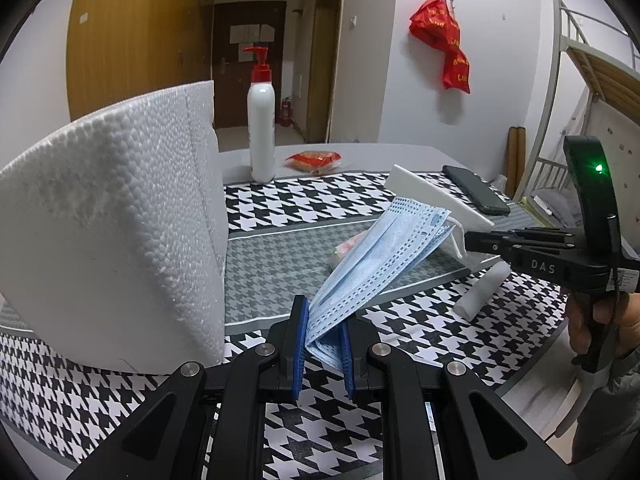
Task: Organize soft objects
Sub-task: 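Carry the white tissue and blue mask over the white foam box with both tools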
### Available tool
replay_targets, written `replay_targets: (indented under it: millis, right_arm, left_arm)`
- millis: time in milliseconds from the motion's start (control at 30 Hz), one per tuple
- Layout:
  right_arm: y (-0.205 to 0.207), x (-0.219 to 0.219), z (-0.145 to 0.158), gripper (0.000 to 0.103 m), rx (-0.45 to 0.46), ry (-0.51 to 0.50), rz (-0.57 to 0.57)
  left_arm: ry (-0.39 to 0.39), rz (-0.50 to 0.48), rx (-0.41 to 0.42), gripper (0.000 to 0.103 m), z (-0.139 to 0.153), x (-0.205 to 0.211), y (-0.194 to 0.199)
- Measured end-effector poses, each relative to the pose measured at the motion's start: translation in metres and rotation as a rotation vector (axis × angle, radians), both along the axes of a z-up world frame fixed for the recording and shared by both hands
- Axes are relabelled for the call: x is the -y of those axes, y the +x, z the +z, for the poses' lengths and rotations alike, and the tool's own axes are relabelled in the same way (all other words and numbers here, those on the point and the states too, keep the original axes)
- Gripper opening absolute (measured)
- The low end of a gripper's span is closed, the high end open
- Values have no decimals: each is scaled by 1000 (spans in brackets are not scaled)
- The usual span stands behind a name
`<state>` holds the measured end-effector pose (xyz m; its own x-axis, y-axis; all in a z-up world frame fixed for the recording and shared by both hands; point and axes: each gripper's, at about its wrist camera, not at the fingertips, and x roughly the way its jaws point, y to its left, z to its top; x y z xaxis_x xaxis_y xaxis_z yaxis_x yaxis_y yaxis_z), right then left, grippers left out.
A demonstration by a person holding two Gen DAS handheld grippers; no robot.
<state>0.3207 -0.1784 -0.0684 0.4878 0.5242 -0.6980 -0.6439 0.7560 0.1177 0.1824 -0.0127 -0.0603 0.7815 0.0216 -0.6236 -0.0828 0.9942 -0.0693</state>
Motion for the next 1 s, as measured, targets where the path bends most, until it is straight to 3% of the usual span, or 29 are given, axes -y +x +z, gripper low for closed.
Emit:
replay_targets:
  millis: [1000]
  right_arm:
    - [-61, 20, 55, 7, 130, 94, 11]
  left_arm:
    - [32, 21, 107, 16, 39, 4, -41]
